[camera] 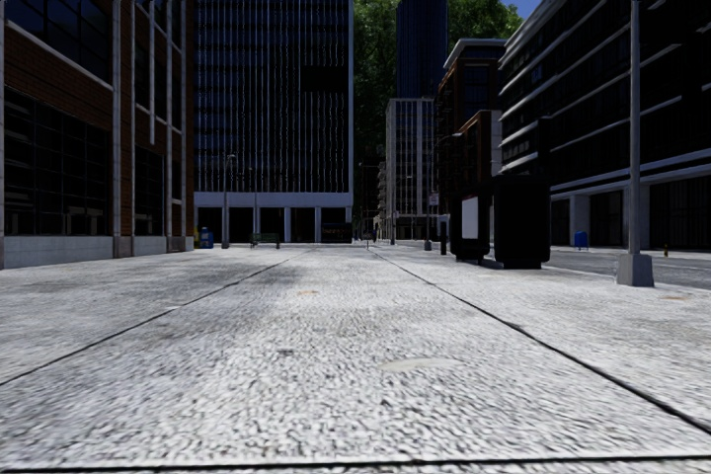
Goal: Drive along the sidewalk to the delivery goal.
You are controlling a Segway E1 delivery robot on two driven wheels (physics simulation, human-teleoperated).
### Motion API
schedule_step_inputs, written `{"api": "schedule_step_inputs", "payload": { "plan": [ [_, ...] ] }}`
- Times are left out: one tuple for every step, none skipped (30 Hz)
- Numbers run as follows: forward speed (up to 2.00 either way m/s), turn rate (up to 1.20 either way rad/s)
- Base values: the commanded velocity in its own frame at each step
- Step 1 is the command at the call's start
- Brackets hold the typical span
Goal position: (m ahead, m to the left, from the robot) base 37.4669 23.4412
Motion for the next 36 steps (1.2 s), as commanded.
{"api": "schedule_step_inputs", "payload": {
  "plan": [
    [2.0, 0.0],
    [2.0, 0.0],
    [2.0, 0.0],
    [2.0, 0.0],
    [2.0, -0.06],
    [2.0, -0.12],
    [2.0, -0.16],
    [2.0, -0.19],
    [2.0, -0.21],
    [2.0, -0.23],
    [2.0, -0.24],
    [2.0, -0.25],
    [2.0, -0.25],
    [2.0, -0.25],
    [2.0, -0.26],
    [2.0, -0.26],
    [2.0, -0.26],
    [2.0, -0.27],
    [2.0, -0.28],
    [2.0, -0.29],
    [2.0, -0.29],
    [2.0, -0.29],
    [2.0, -0.29],
    [2.0, -0.29],
    [2.0, -0.29],
    [2.0, -0.29],
    [2.0, -0.29],
    [2.0, -0.29],
    [2.0, -0.29],
    [2.0, -0.29],
    [2.0, -0.29],
    [2.0, -0.29],
    [2.0, -0.19],
    [2.0, -0.19],
    [2.0, 0.0],
    [2.0, 0.0]
  ]
}}
